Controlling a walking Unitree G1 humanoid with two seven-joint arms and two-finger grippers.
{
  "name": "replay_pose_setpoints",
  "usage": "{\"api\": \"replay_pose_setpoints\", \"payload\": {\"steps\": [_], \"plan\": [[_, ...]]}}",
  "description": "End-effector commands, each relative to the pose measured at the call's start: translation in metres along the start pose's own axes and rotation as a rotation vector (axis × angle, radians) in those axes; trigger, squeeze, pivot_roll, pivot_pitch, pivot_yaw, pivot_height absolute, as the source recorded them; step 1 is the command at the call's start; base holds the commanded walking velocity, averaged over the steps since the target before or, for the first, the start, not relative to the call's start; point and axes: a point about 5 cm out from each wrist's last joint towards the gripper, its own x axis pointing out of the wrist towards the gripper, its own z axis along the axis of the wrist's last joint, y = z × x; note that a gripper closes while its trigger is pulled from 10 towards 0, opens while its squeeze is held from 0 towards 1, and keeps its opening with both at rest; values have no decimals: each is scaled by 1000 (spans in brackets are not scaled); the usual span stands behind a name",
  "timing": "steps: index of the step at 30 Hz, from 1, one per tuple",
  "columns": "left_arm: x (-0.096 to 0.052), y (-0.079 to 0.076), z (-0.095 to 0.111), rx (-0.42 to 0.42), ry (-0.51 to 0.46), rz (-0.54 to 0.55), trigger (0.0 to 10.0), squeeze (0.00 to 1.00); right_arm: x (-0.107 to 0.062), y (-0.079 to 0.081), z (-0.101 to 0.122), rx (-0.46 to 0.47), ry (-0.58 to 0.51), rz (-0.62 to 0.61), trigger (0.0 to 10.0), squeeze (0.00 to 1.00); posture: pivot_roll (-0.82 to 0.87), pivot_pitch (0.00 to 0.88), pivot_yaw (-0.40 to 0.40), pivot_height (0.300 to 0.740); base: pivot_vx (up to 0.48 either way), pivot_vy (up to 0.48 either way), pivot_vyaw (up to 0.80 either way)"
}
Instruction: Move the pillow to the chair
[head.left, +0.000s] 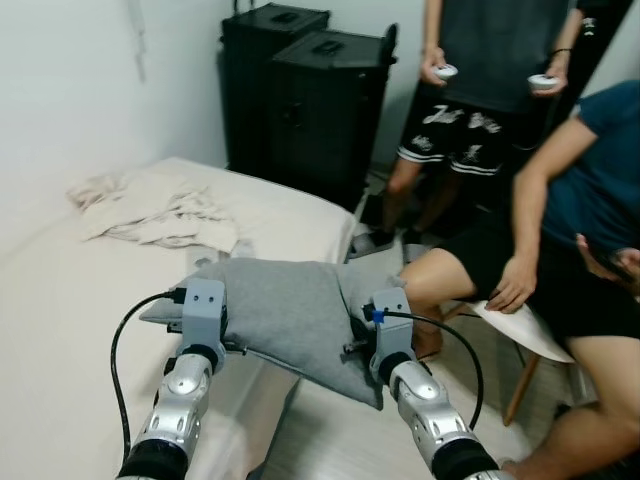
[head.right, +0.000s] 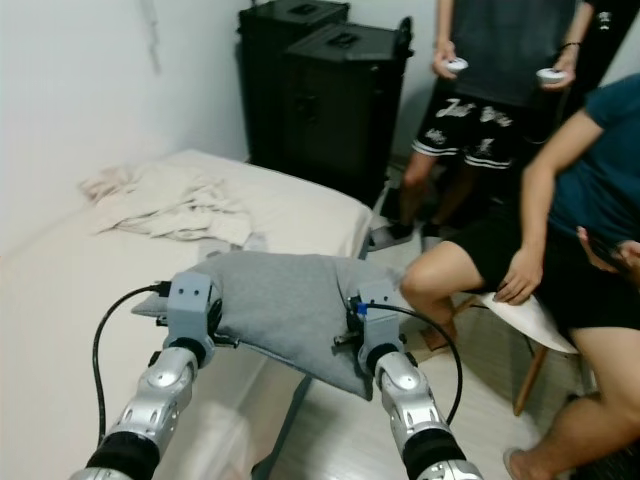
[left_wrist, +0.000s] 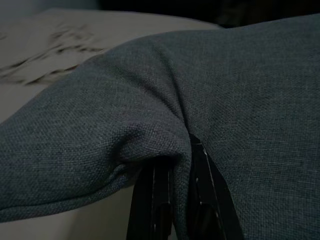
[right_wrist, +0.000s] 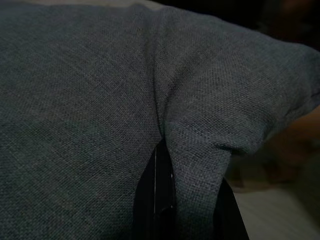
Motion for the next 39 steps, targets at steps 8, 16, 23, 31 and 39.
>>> {"api": "replay_pose_setpoints", "payload": {"steps": [8,16,23,31,39], "plan": [[1,-5,4,13,-27,-15,10000,0,1,-3,2,-4,-8,-21,10000,0,-41,45,-46,740,0,0,-800],[3,-8,4,25,-20,-29,10000,0,1,-6,0,1,5,-48,10000,0,-38,33,-41,740,0,0,-800],[3,-12,3,20,-16,-44,10000,0,1,-6,-1,4,7,-52,10000,0,-39,26,-39,740,0,0,-800],[4,-14,4,9,-13,-48,10000,0,1,-5,-3,3,10,-57,10000,0,-41,23,-38,740,0,0,-800],[4,-12,3,5,-8,-39,10000,0,1,-7,-3,0,12,-66,10000,0,-42,27,-39,740,0,0,-800]]}}
